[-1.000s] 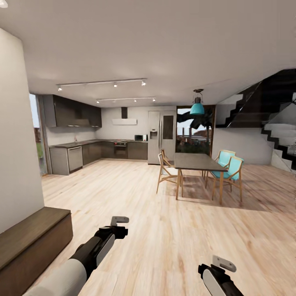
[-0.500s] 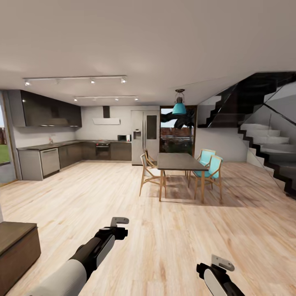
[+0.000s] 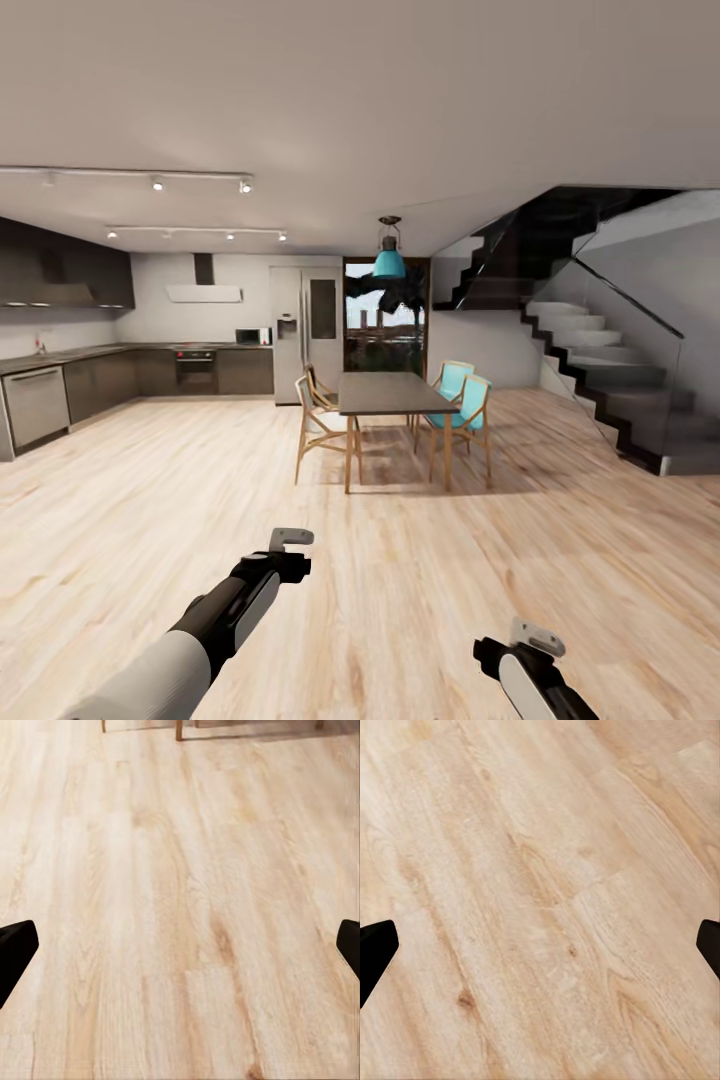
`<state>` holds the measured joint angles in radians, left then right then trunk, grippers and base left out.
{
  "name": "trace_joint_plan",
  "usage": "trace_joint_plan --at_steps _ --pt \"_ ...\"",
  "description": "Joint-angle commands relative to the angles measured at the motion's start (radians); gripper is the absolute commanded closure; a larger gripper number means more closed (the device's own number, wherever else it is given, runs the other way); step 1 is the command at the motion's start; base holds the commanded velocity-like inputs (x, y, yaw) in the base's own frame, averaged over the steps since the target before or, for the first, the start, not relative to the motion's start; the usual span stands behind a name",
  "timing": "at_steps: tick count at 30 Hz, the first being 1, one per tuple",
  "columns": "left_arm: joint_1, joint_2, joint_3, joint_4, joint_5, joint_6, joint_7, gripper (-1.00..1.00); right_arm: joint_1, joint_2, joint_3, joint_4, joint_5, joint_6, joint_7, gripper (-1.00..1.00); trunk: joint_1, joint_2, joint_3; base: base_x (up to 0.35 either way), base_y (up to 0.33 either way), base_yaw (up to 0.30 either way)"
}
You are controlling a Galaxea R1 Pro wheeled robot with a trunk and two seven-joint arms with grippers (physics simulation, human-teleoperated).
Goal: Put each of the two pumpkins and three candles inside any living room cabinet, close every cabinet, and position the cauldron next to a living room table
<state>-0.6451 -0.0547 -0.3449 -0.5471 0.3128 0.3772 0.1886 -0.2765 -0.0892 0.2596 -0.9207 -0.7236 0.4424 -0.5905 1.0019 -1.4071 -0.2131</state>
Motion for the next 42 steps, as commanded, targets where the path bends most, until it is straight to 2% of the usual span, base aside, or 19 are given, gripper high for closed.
trace_joint_plan --at_steps 1,8,42 --pt "-0.001 0.001 -0.006 -0.002 0.011 0.004 0.009 -1.00 -0.001 -0.002 0.004 -0.001 -0.006 0.003 -0.001 -1.00 0.000 -0.001 -0.002 0.018 -0.001 -0.281" --pt "-0.001 0.001 -0.006 -0.002 0.011 -0.001 0.009 -1.00 -0.001 -0.003 0.005 -0.001 -0.004 0.004 0.024 -1.00 0.000 -0.001 -0.007 0.006 0.000 -0.260" --pt "0.001 0.002 -0.006 0.000 0.011 -0.020 0.008 -1.00 -0.001 -0.001 0.015 0.001 0.003 0.009 0.026 -1.00 0.000 -0.001 -0.053 0.000 0.000 -0.194"
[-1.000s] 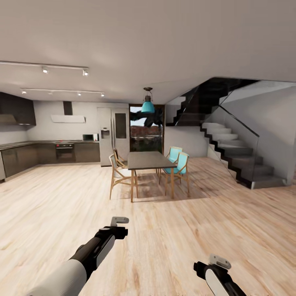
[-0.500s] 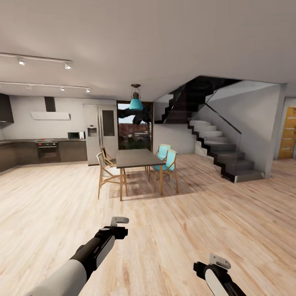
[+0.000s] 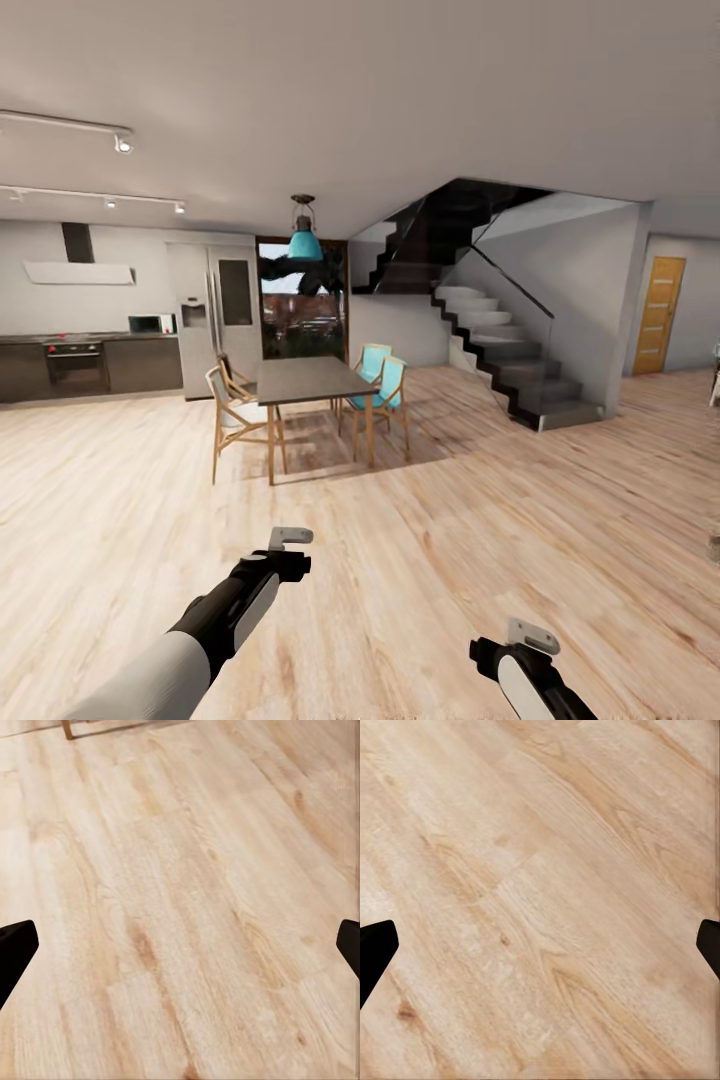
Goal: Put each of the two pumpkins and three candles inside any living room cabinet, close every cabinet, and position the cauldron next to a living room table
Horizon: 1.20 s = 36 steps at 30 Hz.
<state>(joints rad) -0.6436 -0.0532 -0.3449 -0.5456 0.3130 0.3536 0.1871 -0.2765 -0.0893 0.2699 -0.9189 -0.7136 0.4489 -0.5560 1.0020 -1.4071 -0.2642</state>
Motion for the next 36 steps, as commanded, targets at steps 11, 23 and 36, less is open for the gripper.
trace_joint_plan --at_steps 11,23,36 --pt "-0.001 0.001 -0.006 -0.002 0.011 0.004 0.010 -1.00 -0.001 -0.001 0.005 0.000 -0.007 0.002 -0.009 -1.00 0.000 -0.001 -0.017 0.000 0.000 -0.171" --pt "-0.001 0.001 -0.006 -0.002 0.011 0.004 0.009 -1.00 -0.001 0.000 0.006 0.000 -0.007 0.002 -0.009 -1.00 0.000 -0.001 -0.035 0.000 0.000 -0.170" --pt "-0.001 0.001 -0.006 -0.002 0.011 0.004 0.009 -1.00 -0.001 0.000 0.006 0.004 -0.007 0.002 -0.009 -1.00 0.000 -0.001 -0.053 0.097 0.051 -0.168"
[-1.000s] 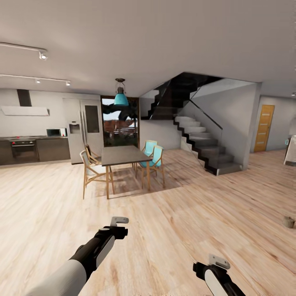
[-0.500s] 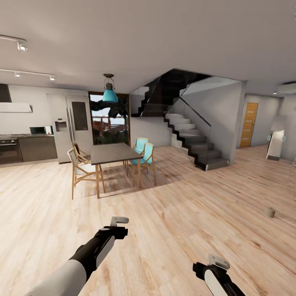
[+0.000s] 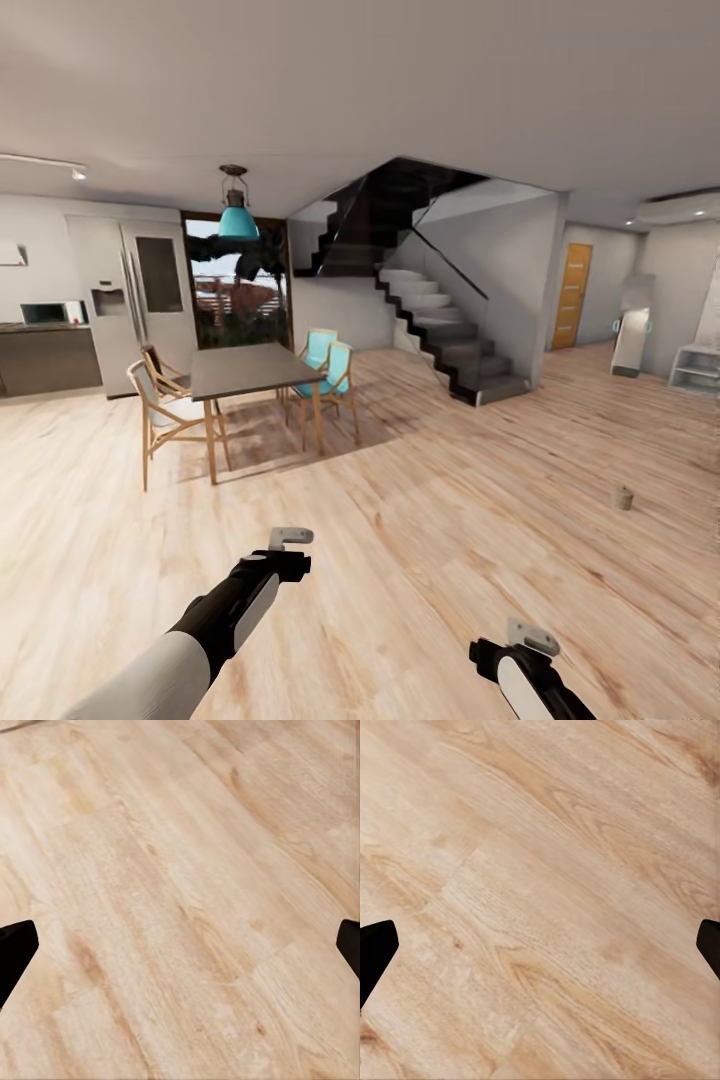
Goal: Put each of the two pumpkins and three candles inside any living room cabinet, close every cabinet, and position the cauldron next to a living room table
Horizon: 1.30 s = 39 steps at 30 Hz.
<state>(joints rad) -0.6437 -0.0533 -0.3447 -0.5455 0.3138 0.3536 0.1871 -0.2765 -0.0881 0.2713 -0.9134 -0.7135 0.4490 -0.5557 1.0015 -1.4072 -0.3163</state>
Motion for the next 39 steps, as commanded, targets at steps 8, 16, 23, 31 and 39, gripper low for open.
trace_joint_plan --at_steps 8,16,23,31,39 --pt "-0.001 0.001 -0.007 -0.002 0.011 0.005 0.009 -1.00 -0.001 0.000 0.004 -0.001 -0.004 0.001 -0.010 -1.00 0.001 -0.001 -0.008 0.262 0.162 -0.070" --pt "-0.001 0.001 -0.007 -0.002 0.011 0.005 0.009 -1.00 -0.001 -0.001 0.001 -0.001 -0.008 0.000 -0.008 -1.00 0.001 -0.001 -0.013 0.278 0.168 -0.161" --pt "-0.001 0.001 -0.007 -0.002 0.011 0.005 0.009 -1.00 -0.001 -0.002 -0.002 -0.001 -0.012 0.000 -0.007 -1.00 0.001 -0.001 -0.019 0.297 0.166 -0.235" --pt "-0.001 0.001 -0.007 -0.001 0.010 0.004 0.009 -1.00 -0.001 -0.002 -0.003 0.000 -0.013 0.001 -0.007 -1.00 0.001 -0.001 -0.027 0.308 0.140 -0.235" --pt "-0.001 0.001 -0.007 -0.001 0.010 0.004 0.009 -1.00 -0.001 -0.004 -0.005 0.002 -0.015 0.002 -0.007 -1.00 0.001 -0.001 -0.036 0.325 0.060 -0.232"
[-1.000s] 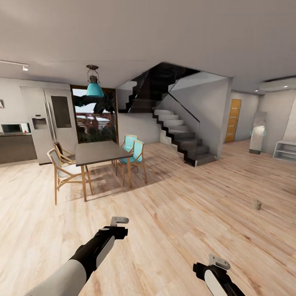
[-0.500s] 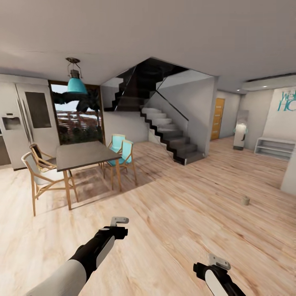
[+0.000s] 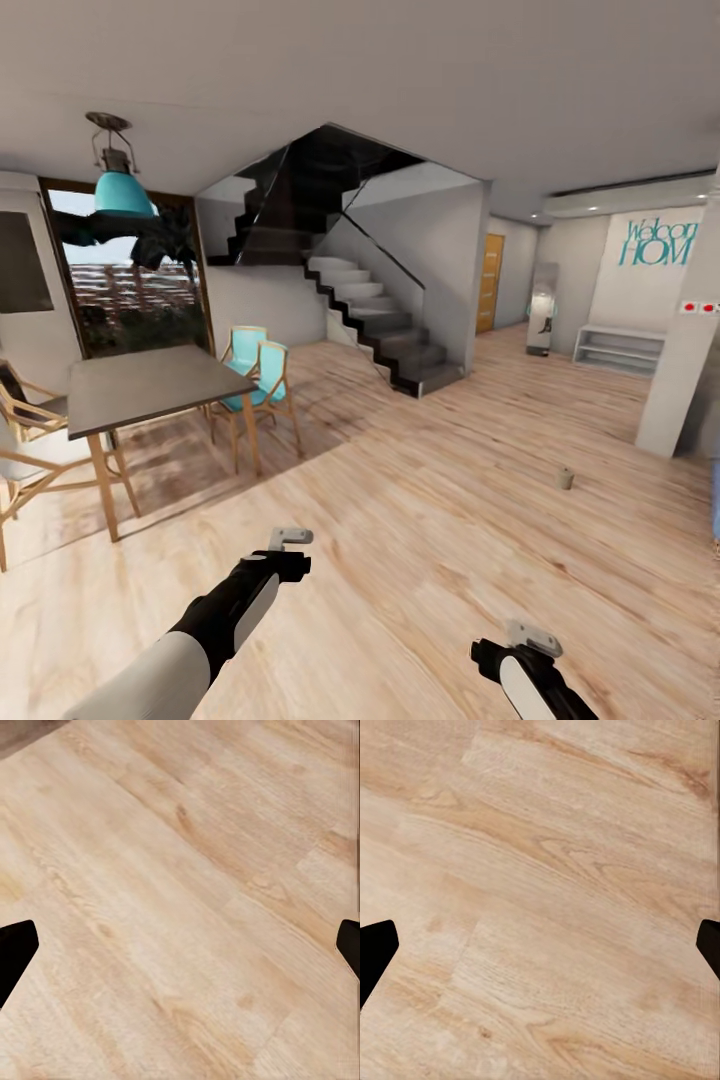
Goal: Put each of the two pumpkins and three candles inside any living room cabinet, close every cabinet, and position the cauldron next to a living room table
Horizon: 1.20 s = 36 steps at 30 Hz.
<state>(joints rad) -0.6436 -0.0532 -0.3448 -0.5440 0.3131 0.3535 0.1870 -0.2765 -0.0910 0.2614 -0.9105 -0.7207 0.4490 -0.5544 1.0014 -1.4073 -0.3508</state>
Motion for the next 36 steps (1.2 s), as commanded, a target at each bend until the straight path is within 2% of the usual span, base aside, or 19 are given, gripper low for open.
trace_joint_plan --at_steps 1,14,21,36 --pt "-0.001 0.001 -0.006 -0.002 0.011 0.004 0.009 -1.00 -0.001 -0.001 0.004 -0.001 -0.008 0.002 -0.009 -1.00 0.001 -0.001 -0.002 0.333 0.011 -0.231" --pt "-0.001 0.001 -0.007 -0.002 0.011 0.004 0.009 -1.00 -0.001 -0.005 0.001 0.007 -0.009 -0.001 -0.008 -1.00 0.001 -0.001 -0.017 0.335 0.002 -0.227" --pt "-0.001 0.000 -0.008 0.012 0.011 0.000 0.009 -1.00 -0.001 -0.016 -0.001 0.007 -0.011 -0.002 -0.006 -1.00 0.001 -0.001 -0.024 0.336 0.000 -0.225" --pt "-0.001 0.000 -0.008 0.022 0.011 -0.004 -0.007 -1.00 -0.001 -0.019 -0.021 0.007 -0.011 -0.003 -0.006 -1.00 0.001 -0.001 -0.041 0.336 0.000 -0.223"
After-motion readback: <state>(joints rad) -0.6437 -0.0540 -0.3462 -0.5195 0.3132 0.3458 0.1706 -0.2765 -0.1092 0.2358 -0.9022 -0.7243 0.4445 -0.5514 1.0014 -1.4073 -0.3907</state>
